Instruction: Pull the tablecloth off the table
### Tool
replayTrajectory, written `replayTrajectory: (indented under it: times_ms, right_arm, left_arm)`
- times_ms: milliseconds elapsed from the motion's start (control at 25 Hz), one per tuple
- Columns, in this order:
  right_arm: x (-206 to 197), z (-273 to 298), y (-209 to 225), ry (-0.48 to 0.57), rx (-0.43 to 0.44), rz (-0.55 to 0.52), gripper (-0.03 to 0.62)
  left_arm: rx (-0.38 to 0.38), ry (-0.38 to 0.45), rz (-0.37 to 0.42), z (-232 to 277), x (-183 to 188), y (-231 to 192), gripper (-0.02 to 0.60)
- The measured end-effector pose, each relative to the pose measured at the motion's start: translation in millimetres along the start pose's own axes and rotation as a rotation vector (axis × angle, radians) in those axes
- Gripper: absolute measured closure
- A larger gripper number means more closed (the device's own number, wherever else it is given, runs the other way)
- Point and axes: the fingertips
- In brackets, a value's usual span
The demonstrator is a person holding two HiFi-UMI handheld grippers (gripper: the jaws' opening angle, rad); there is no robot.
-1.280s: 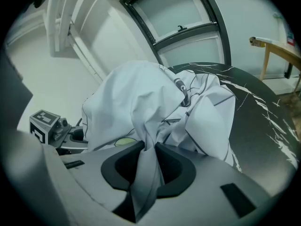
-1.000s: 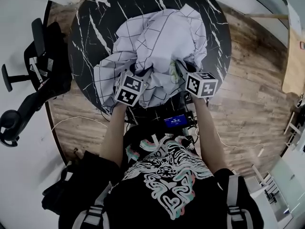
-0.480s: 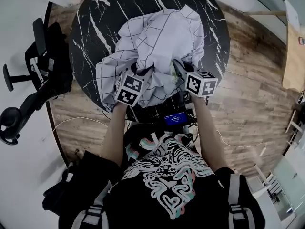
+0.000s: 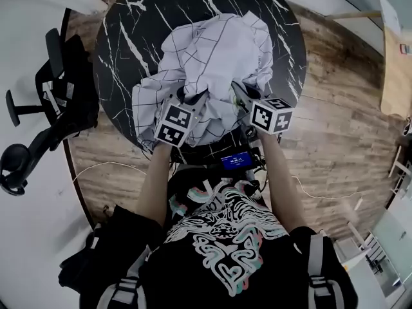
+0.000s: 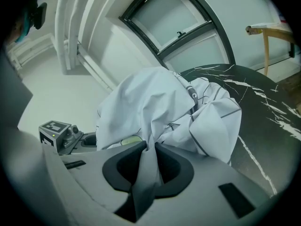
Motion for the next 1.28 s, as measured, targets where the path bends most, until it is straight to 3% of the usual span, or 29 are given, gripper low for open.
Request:
replayTrajectory:
  times_ms: [1280]
  right_arm:
    - [44.5,-39.5,-53.3,0.148,0.055,-0.086,0.536]
  left_arm:
    - [0.016,0.142,0.099,-39.6,66.7,25.5,0.417]
Point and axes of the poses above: the fingertips, and each gripper's own axes: z forward along the fingers, y to its right, x out of its top, and after that the axes turned 10 degrees about y, right-handed
